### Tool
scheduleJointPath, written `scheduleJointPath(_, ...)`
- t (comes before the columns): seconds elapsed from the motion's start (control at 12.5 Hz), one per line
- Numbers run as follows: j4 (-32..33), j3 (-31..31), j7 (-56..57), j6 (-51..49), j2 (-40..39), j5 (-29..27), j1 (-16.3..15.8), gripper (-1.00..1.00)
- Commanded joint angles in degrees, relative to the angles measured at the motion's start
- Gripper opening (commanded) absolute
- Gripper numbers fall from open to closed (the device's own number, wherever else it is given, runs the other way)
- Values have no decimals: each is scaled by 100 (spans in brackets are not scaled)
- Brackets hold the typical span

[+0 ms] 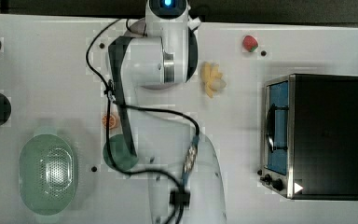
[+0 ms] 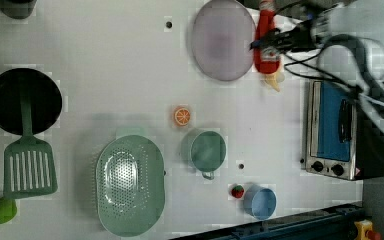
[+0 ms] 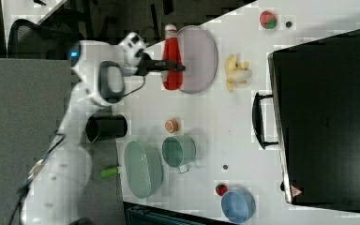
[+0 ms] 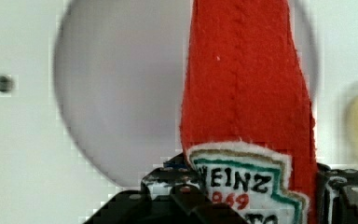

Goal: Pick ketchup from plate and place it on table.

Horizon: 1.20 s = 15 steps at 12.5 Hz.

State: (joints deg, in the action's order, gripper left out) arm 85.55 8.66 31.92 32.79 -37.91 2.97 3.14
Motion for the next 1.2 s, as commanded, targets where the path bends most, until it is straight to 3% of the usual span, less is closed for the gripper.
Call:
scheduleJointPath(0.08,152,44,143,-279,1213,-8,347,18)
scheduleJointPath(0.48,1994,36,152,-339,2742,-28,714,18)
scheduleJointPath(0.72,3059,-56,140,-310,3440,-38,778,18)
scheduleJointPath(1.2,4583,-210,136,988,3652,-74,779,18)
